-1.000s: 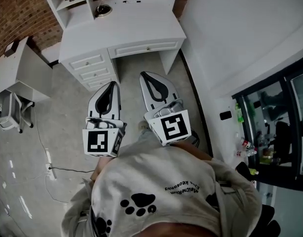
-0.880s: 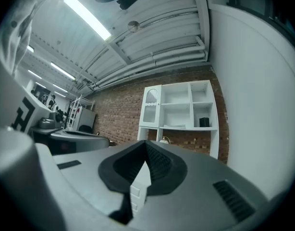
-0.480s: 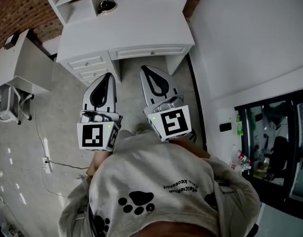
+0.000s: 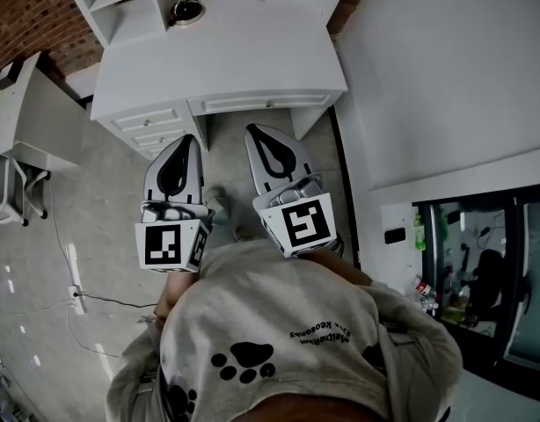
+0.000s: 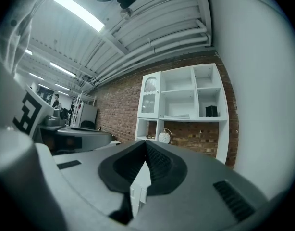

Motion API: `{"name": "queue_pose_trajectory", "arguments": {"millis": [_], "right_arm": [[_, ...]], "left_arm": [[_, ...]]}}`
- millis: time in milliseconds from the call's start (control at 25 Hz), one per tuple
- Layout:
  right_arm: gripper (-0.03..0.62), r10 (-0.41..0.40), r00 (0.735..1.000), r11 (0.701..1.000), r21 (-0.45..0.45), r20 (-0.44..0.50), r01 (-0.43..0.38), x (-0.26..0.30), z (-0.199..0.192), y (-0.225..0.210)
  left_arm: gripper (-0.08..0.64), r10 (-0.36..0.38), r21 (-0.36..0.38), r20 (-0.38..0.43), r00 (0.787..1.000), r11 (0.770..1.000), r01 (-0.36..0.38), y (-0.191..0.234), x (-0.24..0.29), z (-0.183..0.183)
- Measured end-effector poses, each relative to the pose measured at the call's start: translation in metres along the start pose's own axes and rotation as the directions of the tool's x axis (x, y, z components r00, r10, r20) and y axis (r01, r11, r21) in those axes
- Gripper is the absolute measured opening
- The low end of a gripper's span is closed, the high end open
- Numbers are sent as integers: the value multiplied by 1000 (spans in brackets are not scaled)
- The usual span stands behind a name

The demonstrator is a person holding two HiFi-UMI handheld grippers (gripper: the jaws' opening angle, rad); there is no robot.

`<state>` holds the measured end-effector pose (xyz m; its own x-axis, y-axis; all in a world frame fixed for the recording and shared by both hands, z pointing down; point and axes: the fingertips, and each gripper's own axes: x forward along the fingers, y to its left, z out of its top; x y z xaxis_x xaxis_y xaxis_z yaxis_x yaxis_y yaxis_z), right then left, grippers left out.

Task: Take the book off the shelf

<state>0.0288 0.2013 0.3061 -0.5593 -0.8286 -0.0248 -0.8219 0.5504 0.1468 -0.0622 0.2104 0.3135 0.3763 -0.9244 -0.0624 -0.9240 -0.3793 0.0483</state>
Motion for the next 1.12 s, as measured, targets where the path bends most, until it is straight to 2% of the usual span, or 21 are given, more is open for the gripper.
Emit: {"name": "queue_pose_trajectory", "arguments": {"millis": [160,440,680,880,1120], "right_arm": [[15,6,1000,1000,-6,6,-6,34,0,-2],[15,-8,1000,1000,-13,18,8,108,9,-14],[15,-76,995,995,-57,64,80,165,18,-44],[15,-144,988,988,-44,52,146,186,9,-66],[15,-155,988,987,-36,25,156,209,-6,-79]], "left_arm": [[9,-9,-15,3,1000,1000,9,23,24,-6],[9,-43,-1,25,999,999,43,77,82,3],[9,-105,25,54,993,994,104,112,136,15],[9,-150,34,39,988,988,149,124,164,14],[9,-183,25,-1,983,983,183,129,190,-1]]}}
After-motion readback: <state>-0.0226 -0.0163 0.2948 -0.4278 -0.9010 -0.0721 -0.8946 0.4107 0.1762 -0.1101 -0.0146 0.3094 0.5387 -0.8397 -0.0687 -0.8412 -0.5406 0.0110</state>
